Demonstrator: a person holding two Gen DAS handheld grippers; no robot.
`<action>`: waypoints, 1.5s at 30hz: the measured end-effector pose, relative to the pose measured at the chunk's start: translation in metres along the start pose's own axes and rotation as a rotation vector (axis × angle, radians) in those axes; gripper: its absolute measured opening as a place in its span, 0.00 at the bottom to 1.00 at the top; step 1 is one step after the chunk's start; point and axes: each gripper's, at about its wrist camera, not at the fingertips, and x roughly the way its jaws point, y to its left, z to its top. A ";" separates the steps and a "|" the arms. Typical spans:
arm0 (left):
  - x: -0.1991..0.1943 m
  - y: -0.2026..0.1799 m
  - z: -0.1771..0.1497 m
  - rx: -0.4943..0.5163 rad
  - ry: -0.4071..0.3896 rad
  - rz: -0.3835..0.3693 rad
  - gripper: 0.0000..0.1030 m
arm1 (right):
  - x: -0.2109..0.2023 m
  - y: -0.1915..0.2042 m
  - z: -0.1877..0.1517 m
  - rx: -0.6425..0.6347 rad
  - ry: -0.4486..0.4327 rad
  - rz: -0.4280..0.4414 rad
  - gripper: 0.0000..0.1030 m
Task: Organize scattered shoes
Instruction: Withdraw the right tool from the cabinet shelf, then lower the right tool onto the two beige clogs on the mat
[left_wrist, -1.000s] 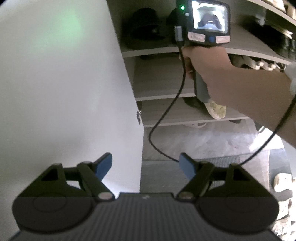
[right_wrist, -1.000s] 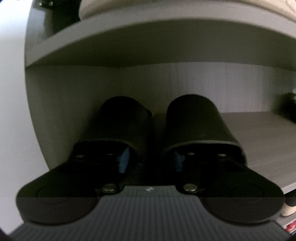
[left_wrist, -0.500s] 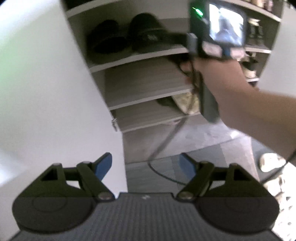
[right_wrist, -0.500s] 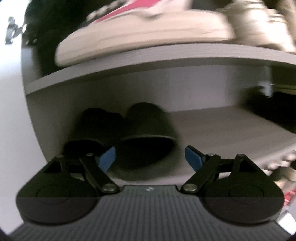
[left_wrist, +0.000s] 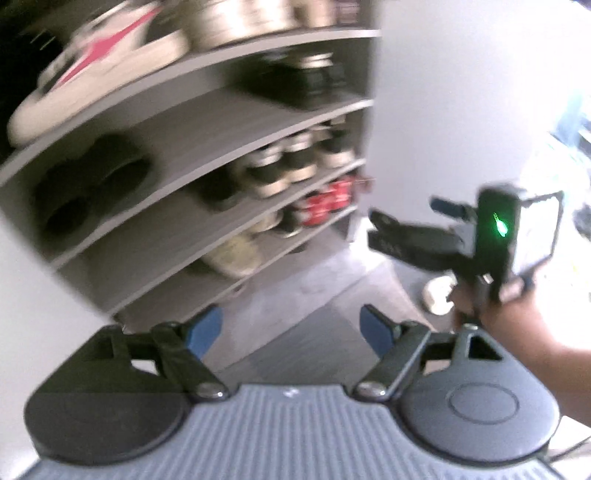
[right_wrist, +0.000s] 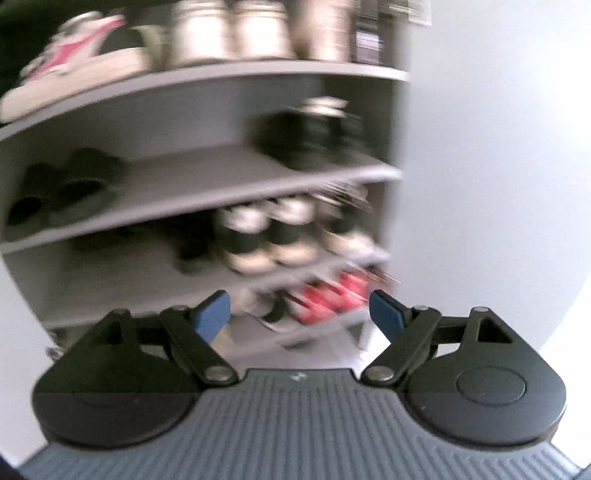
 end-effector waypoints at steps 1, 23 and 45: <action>0.001 -0.009 0.002 0.020 -0.006 -0.014 0.81 | -0.011 -0.007 -0.005 0.012 0.004 -0.020 0.82; 0.058 -0.279 0.063 0.348 0.049 -0.281 0.81 | -0.082 -0.327 -0.124 0.643 0.250 -0.554 0.82; 0.245 -0.334 0.081 0.488 0.181 -0.319 0.81 | 0.200 -0.467 -0.247 0.964 0.468 -0.466 0.77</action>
